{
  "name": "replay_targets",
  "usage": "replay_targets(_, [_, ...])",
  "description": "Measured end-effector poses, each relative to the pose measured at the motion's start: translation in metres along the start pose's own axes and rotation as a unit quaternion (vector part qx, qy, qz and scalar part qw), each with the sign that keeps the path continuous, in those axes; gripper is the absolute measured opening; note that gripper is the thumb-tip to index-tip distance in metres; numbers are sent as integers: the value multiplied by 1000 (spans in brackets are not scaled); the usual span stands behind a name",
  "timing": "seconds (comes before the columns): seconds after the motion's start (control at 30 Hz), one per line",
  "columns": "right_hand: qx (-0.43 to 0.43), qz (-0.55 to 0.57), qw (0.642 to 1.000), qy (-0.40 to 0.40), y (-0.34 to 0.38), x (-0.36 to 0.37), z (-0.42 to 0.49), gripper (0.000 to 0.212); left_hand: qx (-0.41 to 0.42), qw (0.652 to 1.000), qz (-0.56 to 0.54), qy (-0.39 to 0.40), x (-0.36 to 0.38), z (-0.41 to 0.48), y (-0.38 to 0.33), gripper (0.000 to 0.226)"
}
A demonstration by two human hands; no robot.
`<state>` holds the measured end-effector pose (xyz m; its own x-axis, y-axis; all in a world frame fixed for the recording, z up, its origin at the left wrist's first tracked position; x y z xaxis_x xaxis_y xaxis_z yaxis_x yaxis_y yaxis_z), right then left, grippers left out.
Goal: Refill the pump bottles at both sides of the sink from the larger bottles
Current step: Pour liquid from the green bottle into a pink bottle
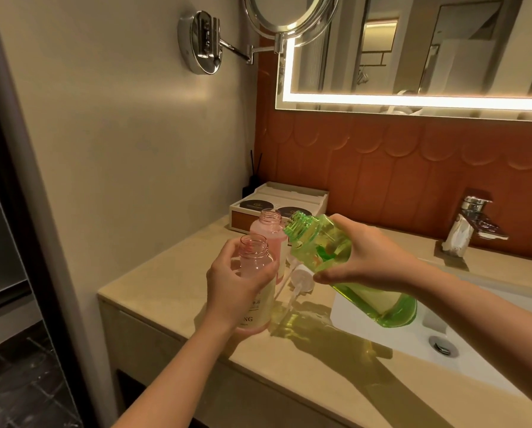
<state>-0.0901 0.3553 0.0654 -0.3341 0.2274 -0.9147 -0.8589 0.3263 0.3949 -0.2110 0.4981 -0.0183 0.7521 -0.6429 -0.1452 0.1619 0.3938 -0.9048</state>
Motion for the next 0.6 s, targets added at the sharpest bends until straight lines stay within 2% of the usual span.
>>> replay_targets(0.33, [-27, -55, 998, 20, 11, -2, 19, 85, 25, 999, 3, -24, 0, -2, 0, 32])
replay_targets(0.6, [-11, -94, 995, 35, 13, -2, 27, 100, 38, 999, 2, -17, -1, -1, -2, 34])
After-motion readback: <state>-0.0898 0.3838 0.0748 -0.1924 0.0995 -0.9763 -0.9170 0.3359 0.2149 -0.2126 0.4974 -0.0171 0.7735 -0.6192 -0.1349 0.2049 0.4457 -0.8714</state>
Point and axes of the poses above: each hand's wrist, its own z-axis towards the middle knuckle, its own x-axis out of the palm, y = z × x, the point moved 8 cm from there along z, towards the middle knuckle, and after that the axes turned 11 degrees about y, right-handed, at the moved point
